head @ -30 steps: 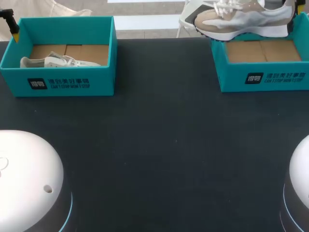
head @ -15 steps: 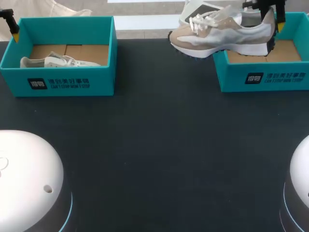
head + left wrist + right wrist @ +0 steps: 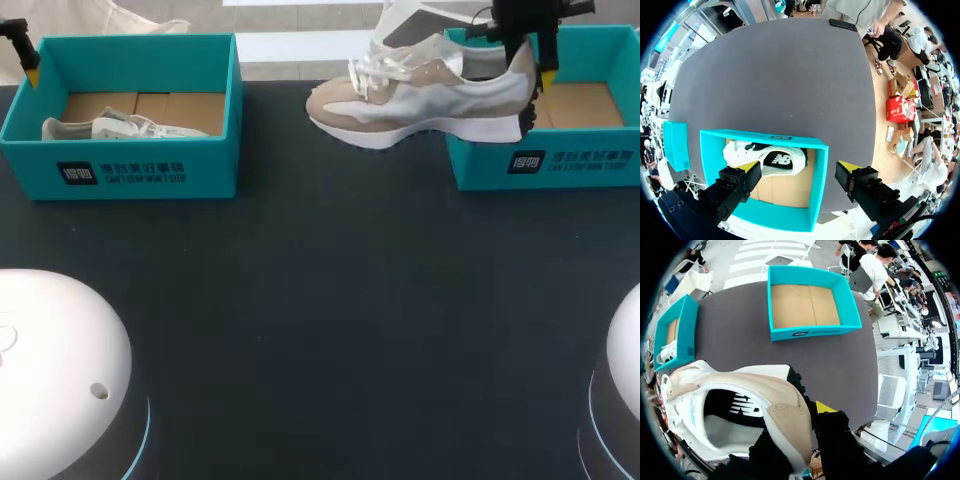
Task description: Take the shoe out of the shoebox, open the shoe tongue, remove and reinsert the insole, then place the shoe into the shoebox
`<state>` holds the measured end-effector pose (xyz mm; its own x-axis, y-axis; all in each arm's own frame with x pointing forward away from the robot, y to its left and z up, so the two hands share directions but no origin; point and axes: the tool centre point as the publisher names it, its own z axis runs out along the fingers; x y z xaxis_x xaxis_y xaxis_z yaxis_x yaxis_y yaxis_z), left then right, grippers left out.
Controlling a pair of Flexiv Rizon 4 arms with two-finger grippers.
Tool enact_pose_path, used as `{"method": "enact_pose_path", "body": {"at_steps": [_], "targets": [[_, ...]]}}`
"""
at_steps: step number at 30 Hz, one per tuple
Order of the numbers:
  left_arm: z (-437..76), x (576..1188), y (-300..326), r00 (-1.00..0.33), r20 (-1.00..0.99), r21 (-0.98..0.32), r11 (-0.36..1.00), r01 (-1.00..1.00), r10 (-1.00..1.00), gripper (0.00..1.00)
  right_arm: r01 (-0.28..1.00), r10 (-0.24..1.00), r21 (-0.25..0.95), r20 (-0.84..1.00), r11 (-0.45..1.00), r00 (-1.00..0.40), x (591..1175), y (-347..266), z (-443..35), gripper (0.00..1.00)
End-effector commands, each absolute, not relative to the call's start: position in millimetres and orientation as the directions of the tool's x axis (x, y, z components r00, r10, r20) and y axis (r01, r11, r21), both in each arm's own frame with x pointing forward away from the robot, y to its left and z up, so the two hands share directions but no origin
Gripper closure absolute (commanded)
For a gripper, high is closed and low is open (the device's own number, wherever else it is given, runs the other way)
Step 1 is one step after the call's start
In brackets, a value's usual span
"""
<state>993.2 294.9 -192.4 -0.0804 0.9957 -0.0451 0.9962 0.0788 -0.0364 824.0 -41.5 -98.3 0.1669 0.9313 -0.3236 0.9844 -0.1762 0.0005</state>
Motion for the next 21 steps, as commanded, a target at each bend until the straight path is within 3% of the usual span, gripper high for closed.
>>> {"method": "enact_pose_path", "body": {"at_steps": [1,18,21], "targets": [[-192.3,992.5,295.3,-0.080,-0.045,-0.034,0.078,0.996,0.996,0.00,0.984,0.932,-0.006,-0.323,-0.177,0.166,827.6,-39.7,-97.1,1.00],[-192.3,992.5,295.3,-0.080,-0.045,-0.034,0.078,0.996,0.996,0.00,0.984,0.932,-0.006,-0.323,-0.177,0.166,827.6,-39.7,-97.1,1.00],[-192.3,992.5,295.3,-0.080,-0.045,-0.034,0.078,0.996,0.996,0.00,0.982,0.921,-0.001,-0.346,-0.190,0.178,804.2,-30.1,-101.6,1.00]]}}
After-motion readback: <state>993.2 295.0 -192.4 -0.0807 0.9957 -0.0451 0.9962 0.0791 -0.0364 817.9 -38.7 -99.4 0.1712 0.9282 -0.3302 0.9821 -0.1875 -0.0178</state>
